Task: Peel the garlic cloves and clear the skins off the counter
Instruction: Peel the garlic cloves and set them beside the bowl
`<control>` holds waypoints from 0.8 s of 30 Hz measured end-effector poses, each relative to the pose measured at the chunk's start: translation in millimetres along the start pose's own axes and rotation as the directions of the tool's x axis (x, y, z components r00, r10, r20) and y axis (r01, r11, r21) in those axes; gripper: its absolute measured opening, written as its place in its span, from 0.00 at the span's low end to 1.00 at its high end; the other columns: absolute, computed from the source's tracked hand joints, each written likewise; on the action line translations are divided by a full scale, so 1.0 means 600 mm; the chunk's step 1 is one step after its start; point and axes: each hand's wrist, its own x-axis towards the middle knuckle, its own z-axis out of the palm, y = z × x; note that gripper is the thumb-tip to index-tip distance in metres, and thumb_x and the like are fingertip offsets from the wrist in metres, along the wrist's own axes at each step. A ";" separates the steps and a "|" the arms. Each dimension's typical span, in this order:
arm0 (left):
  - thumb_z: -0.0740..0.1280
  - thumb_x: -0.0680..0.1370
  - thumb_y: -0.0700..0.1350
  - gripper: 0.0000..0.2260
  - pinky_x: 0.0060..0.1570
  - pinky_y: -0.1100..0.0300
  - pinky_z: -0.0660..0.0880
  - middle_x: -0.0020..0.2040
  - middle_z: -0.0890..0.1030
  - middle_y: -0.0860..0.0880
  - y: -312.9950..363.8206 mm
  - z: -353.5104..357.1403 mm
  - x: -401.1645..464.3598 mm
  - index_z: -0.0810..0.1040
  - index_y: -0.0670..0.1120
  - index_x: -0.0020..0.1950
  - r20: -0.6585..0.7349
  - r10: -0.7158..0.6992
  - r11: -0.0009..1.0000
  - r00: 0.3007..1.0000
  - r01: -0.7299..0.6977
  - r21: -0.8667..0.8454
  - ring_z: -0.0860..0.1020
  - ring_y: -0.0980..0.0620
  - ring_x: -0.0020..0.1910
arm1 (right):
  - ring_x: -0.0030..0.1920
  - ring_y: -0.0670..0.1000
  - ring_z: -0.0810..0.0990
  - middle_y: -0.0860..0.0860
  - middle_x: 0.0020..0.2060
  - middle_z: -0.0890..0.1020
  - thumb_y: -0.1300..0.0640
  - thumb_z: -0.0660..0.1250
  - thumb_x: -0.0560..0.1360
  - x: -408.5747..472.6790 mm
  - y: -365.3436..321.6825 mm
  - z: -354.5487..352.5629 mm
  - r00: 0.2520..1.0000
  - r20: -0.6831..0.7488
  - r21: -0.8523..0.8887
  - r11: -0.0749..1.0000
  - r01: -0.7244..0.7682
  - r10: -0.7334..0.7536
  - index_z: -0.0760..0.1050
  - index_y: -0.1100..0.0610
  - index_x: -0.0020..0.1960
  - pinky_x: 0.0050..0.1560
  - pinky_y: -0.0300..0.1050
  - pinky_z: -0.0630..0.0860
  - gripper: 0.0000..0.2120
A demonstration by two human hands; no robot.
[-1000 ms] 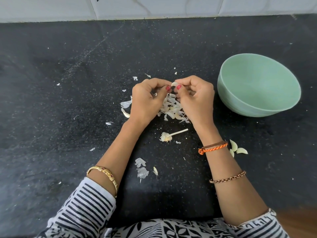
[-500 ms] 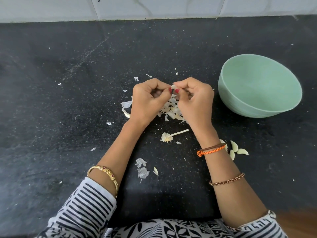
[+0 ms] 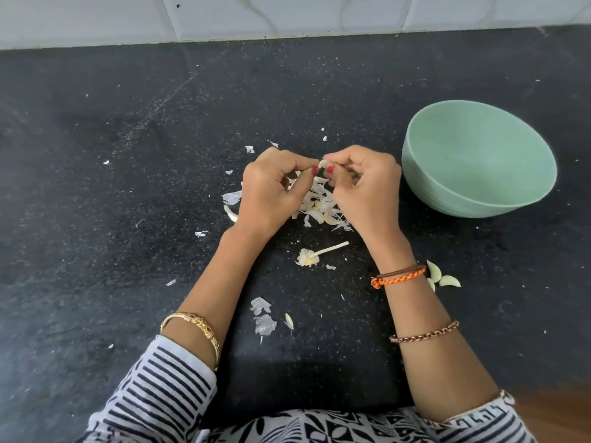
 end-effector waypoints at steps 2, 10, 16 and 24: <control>0.67 0.73 0.39 0.05 0.36 0.70 0.68 0.36 0.78 0.57 -0.005 -0.002 0.001 0.83 0.42 0.44 -0.014 0.067 0.997 0.998 -0.066 0.045 0.70 0.61 0.34 | 0.37 0.45 0.82 0.46 0.35 0.80 0.69 0.67 0.71 0.000 -0.001 0.000 1.000 0.012 -0.009 1.000 -0.014 0.014 0.82 0.61 0.45 0.41 0.44 0.80 0.07; 0.65 0.72 0.36 0.06 0.43 0.74 0.62 0.31 0.79 0.47 -0.009 -0.006 0.005 0.82 0.38 0.41 -0.008 0.299 0.931 0.954 -0.290 0.222 0.67 0.57 0.34 | 0.37 0.47 0.82 0.52 0.35 0.84 0.67 0.68 0.72 -0.002 0.000 0.001 0.998 0.040 -0.034 0.999 -0.038 0.039 0.82 0.61 0.45 0.41 0.49 0.80 0.05; 0.67 0.71 0.37 0.05 0.39 0.72 0.64 0.30 0.79 0.49 -0.008 -0.010 0.002 0.83 0.41 0.39 -0.065 0.272 0.949 0.960 -0.257 0.182 0.68 0.57 0.31 | 0.35 0.49 0.82 0.53 0.36 0.84 0.68 0.67 0.71 -0.009 -0.003 0.009 0.998 0.017 -0.066 0.996 0.057 -0.056 0.82 0.62 0.44 0.39 0.49 0.79 0.05; 0.68 0.68 0.42 0.05 0.31 0.66 0.67 0.30 0.78 0.54 0.003 -0.009 -0.002 0.83 0.48 0.40 -0.073 -0.096 0.981 0.993 0.082 -0.174 0.70 0.56 0.28 | 0.30 0.47 0.78 0.53 0.31 0.83 0.66 0.66 0.71 -0.013 -0.005 0.017 0.977 -0.053 -0.119 0.972 0.201 -0.208 0.81 0.64 0.40 0.31 0.39 0.73 0.06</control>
